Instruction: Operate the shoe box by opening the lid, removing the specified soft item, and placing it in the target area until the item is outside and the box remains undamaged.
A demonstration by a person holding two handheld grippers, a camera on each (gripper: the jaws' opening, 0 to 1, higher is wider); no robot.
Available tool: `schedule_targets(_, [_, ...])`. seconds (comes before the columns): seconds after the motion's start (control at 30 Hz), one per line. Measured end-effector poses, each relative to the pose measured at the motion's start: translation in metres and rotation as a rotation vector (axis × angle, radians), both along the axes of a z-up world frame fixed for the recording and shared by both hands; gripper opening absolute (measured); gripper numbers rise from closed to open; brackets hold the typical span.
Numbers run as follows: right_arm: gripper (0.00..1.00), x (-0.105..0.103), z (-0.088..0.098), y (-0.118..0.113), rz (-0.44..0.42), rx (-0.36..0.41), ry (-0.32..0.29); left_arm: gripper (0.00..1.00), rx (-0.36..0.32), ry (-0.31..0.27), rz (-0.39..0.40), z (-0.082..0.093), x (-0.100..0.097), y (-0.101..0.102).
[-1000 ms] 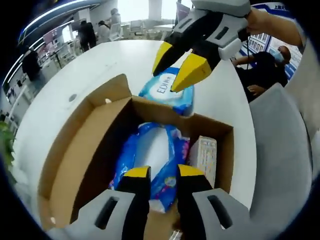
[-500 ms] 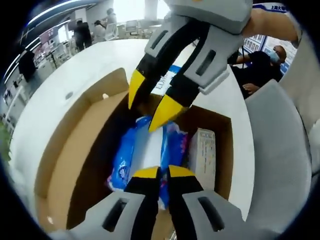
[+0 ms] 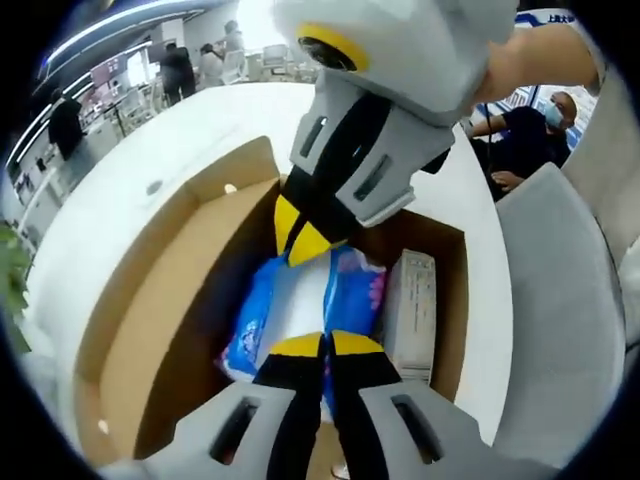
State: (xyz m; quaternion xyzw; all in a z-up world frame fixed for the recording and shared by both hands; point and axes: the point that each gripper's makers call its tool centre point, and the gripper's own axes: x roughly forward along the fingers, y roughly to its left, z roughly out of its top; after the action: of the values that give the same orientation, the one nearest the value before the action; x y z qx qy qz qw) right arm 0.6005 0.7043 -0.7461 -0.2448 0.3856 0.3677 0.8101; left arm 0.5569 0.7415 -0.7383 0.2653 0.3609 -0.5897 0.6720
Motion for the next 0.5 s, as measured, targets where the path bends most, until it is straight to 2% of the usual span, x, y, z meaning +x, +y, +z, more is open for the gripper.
schedule_targets(0.5, [0.00, 0.002, 0.032, 0.014, 0.031, 0.021, -0.056, 0.00, -0.034, -0.033, 0.047, 0.027, 0.000, 0.011])
